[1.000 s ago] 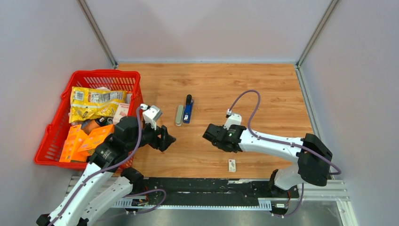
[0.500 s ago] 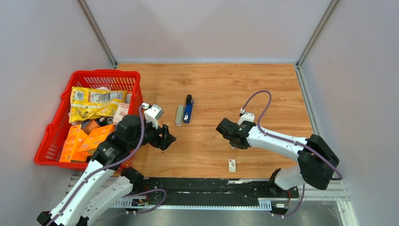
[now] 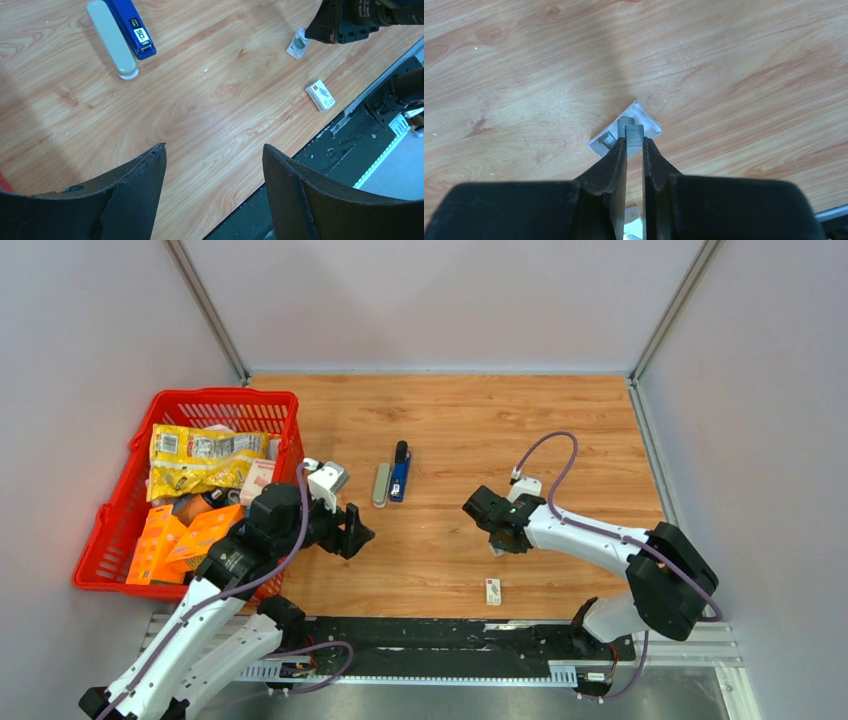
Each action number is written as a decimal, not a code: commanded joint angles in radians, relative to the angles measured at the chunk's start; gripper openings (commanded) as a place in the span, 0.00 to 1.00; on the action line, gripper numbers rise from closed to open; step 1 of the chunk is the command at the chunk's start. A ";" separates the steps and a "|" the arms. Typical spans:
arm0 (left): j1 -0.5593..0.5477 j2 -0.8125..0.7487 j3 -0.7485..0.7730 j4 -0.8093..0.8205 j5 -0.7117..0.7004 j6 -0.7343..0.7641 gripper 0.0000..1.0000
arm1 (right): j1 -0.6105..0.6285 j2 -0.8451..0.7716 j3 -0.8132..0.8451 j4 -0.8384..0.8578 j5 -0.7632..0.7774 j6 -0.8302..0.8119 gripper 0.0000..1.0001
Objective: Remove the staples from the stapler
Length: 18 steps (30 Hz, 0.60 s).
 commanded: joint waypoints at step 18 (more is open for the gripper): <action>-0.004 0.006 0.000 0.013 -0.013 0.009 0.78 | -0.014 0.048 -0.015 0.069 -0.023 -0.028 0.14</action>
